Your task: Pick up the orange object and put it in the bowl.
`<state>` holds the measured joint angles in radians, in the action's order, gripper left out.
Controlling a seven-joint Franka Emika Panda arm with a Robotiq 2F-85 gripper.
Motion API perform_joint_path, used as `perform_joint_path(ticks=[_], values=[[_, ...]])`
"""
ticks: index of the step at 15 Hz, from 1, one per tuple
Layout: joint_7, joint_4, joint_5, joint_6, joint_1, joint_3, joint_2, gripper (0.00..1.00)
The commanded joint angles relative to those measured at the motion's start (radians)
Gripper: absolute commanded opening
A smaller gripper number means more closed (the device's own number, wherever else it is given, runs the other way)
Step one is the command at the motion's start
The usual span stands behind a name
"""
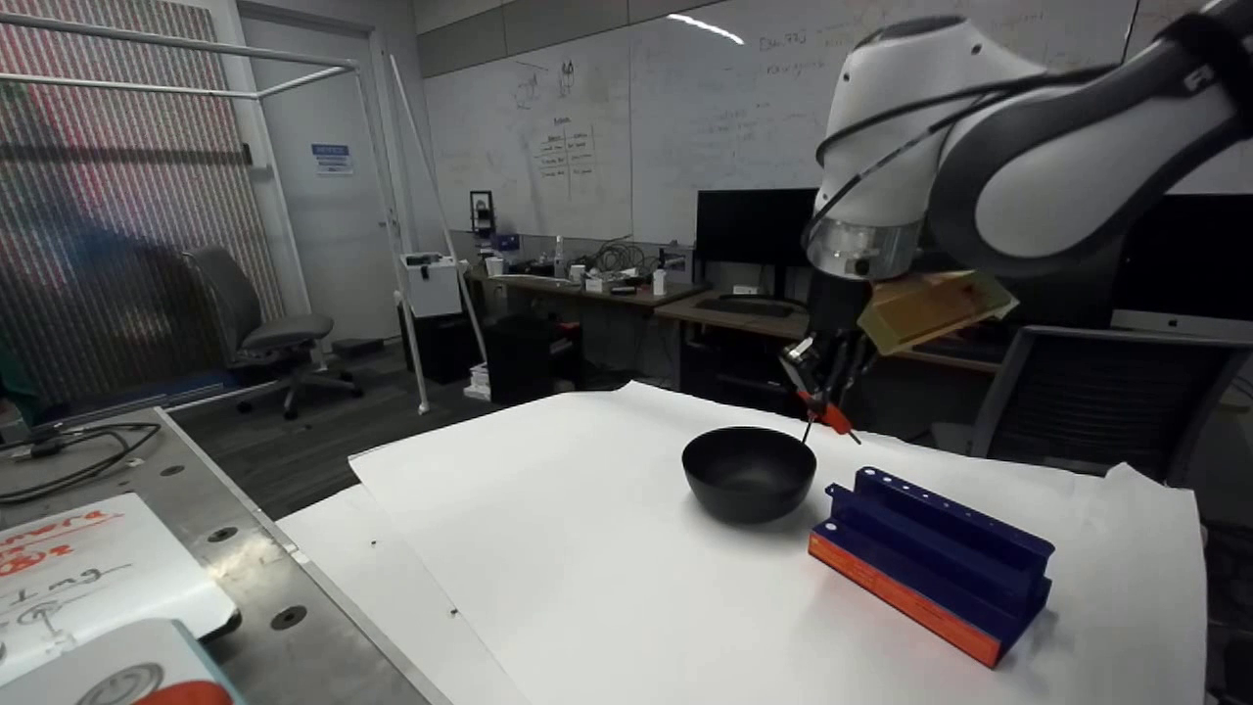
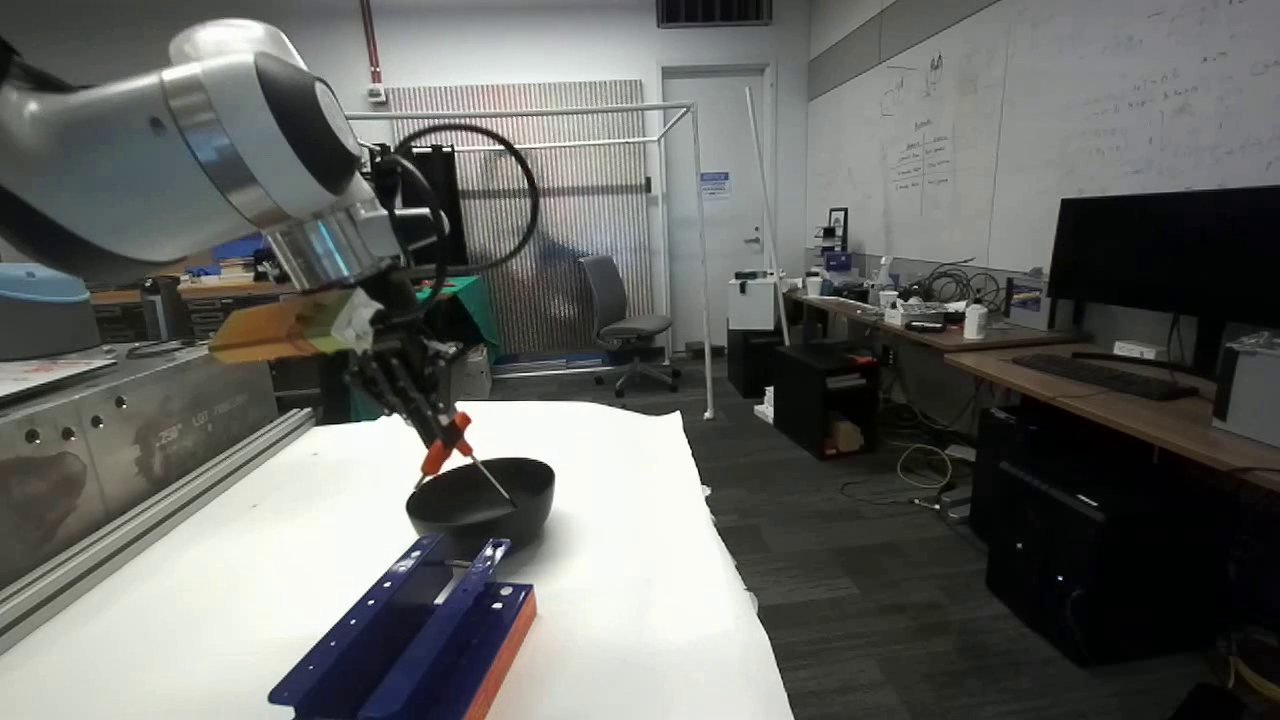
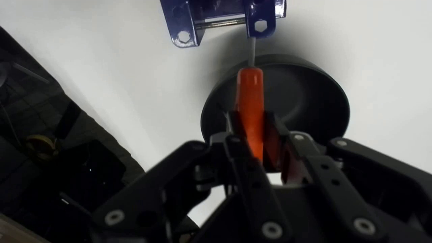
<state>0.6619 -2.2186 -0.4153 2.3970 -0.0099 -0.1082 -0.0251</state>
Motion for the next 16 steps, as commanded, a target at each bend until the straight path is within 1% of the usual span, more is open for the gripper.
perform_joint_path(ticks=[1, 4, 7, 10, 11, 12, 13, 14, 16], values=[[0.077, 0.061, -0.056, 0.061, 0.031, 0.045, -0.122, 0.09], [0.122, 0.100, -0.085, 0.098, 0.068, 0.084, -0.193, 0.09], [0.162, 0.143, -0.112, 0.110, 0.111, 0.110, -0.235, 0.11], [0.142, 0.177, -0.076, 0.103, 0.138, 0.112, -0.263, 0.11], [0.129, 0.184, -0.060, 0.096, 0.143, 0.108, -0.269, 0.16], [0.114, 0.190, -0.038, 0.090, 0.145, 0.103, -0.274, 0.46], [0.108, 0.192, -0.023, 0.089, 0.150, 0.102, -0.277, 0.47], [0.104, 0.191, -0.006, 0.090, 0.153, 0.101, -0.278, 0.53], [0.079, 0.185, 0.041, 0.082, 0.154, 0.095, -0.273, 0.69]])
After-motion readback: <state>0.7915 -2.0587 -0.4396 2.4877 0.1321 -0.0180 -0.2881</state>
